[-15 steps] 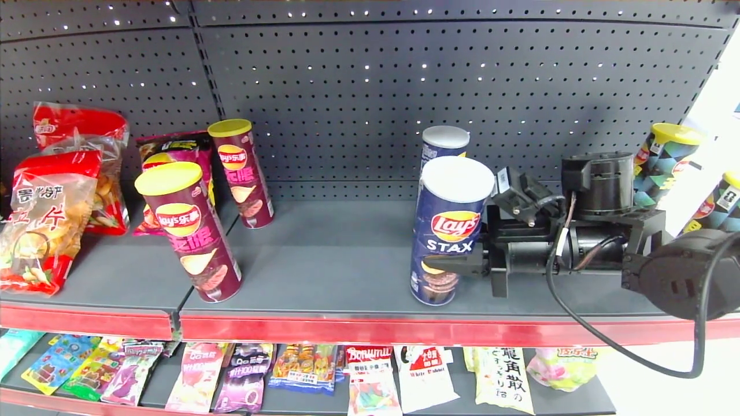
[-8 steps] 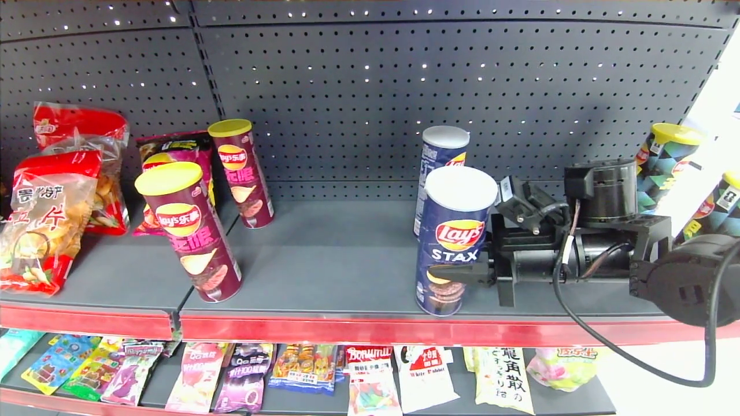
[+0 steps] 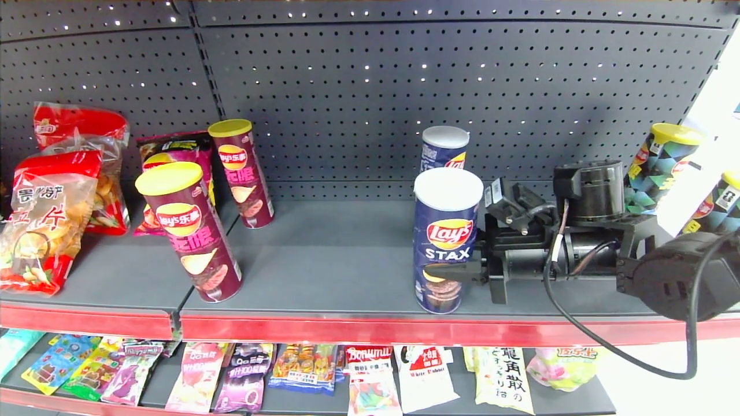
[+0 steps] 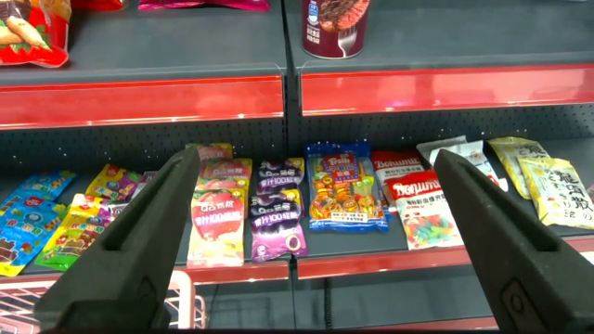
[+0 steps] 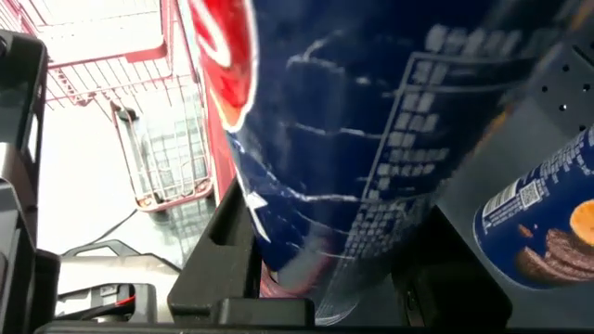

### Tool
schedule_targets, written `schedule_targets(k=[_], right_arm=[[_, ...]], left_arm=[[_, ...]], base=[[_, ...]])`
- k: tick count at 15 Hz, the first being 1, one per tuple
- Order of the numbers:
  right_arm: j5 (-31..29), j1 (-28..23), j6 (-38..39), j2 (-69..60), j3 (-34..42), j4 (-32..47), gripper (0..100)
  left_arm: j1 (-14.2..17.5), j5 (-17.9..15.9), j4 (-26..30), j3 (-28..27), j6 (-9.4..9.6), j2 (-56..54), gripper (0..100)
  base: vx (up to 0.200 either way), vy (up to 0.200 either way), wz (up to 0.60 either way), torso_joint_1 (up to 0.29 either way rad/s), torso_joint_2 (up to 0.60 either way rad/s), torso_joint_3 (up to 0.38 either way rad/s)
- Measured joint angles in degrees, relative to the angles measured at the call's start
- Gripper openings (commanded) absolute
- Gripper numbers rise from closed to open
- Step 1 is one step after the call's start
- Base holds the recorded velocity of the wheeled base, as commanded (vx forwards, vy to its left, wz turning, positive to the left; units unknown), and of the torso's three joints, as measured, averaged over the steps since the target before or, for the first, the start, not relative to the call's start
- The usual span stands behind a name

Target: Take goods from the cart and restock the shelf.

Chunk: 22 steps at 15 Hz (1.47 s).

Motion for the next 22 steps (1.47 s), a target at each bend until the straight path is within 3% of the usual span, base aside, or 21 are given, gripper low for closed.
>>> schedule_targets(k=[18,19,22], right_arm=[[0.4,-0.1,-0.2,0.9,0.3,-0.7,0],[0.3,-0.1,-0.6,0.9,0.3,-0.7,100],[0.2,-0.2,-0.5,0.9,0.7,-0.7,100]], left_arm=[[0.0,0.0,0.0,0.0,0.00,0.0,100],[0.0,0.0,0.0,0.0,0.01,0.0,100],[0.0,0.0,0.0,0.0,0.00,0.0,100]], base=[[0.000,0.000,0.00,0.000,0.00,0.000],[0.000,0.000,0.00,0.000,0.00,0.000],[0.000,0.000,0.00,0.000,0.00,0.000]])
